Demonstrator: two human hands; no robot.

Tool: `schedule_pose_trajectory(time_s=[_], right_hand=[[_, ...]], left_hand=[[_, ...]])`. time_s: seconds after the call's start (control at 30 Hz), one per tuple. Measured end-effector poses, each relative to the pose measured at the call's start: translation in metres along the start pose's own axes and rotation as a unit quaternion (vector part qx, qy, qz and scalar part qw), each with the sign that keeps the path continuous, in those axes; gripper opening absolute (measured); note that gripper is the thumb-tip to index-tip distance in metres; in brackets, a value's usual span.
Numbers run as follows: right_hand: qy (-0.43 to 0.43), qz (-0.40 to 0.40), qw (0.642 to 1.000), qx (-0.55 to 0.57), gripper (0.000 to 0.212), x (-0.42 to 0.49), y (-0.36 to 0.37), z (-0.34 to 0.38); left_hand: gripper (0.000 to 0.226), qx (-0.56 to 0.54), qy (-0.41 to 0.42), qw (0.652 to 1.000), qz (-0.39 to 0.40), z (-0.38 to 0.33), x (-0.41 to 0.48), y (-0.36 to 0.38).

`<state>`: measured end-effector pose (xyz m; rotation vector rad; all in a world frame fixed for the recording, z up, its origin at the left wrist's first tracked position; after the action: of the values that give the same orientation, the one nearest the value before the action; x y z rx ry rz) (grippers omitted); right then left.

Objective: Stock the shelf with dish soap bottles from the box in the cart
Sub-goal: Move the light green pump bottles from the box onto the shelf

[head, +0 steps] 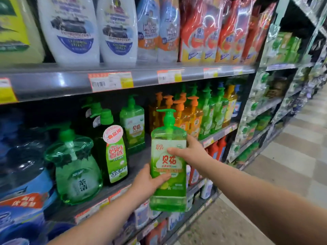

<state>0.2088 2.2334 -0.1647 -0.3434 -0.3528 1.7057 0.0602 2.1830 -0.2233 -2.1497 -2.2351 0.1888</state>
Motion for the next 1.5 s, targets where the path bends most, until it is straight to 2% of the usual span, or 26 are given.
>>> schedule_pose_trajectory(time_s=[0.07,0.2,0.43,0.63,0.9,0.97,1.03,1.07,1.23,1.37,1.43,1.5], right_hand=[[-0.024,0.026,0.999,-0.007,0.051,0.028,0.004,0.007],[-0.079,0.085,0.993,-0.034,0.059,0.082,0.010,0.021],[-0.181,0.149,0.968,-0.090,0.088,0.146,0.013,0.045],[-0.212,0.183,0.954,-0.110,0.059,0.169,0.019,0.048],[-0.223,0.209,0.942,-0.137,0.060,0.183,0.042,0.039],[-0.228,0.212,0.937,-0.158,0.071,0.183,0.046,0.045],[-0.246,0.212,0.930,-0.173,0.093,0.185,0.046,0.054],[-0.265,0.214,0.921,-0.192,0.098,0.186,0.047,0.059],[-0.308,0.225,0.861,-0.335,0.078,0.187,0.052,0.070],[-0.315,0.209,0.821,-0.427,0.078,0.190,0.042,0.077],[-0.315,0.189,0.806,-0.464,0.080,0.193,0.036,0.079],[-0.325,0.173,0.783,-0.500,0.082,0.194,0.033,0.080]], left_hand=[[0.075,0.011,-0.003,0.999,-0.039,0.002,0.020,-0.006],[0.044,0.014,-0.007,0.993,-0.116,-0.005,0.053,-0.011],[0.052,-0.013,-0.014,0.962,-0.273,-0.015,0.097,-0.020],[0.049,-0.004,-0.035,0.932,-0.361,-0.015,0.111,-0.022],[0.047,0.015,-0.063,0.924,-0.376,-0.004,0.119,-0.032],[0.047,0.011,-0.072,0.927,-0.368,-0.001,0.121,-0.036],[0.050,-0.002,-0.074,0.931,-0.357,0.001,0.122,-0.036],[0.052,-0.007,-0.065,0.932,-0.356,-0.001,0.121,-0.035],[0.054,-0.010,0.008,0.927,-0.374,-0.024,0.120,-0.042],[0.046,-0.016,-0.018,0.940,-0.341,-0.026,0.129,-0.035],[0.053,0.008,-0.015,0.941,-0.339,-0.036,0.131,-0.033],[0.061,0.042,0.061,0.918,-0.390,-0.061,0.127,-0.042]])
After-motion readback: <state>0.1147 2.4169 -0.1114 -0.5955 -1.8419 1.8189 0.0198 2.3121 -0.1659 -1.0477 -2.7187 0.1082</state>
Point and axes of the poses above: each hand's wrist, its own x-axis towards the middle knuckle, its own y-axis out of the palm, z = x × y, the point moved 7 cm from there along x, towards the middle knuckle, and after that the axes turned 12 degrees about -x, right-handed, at the moved point
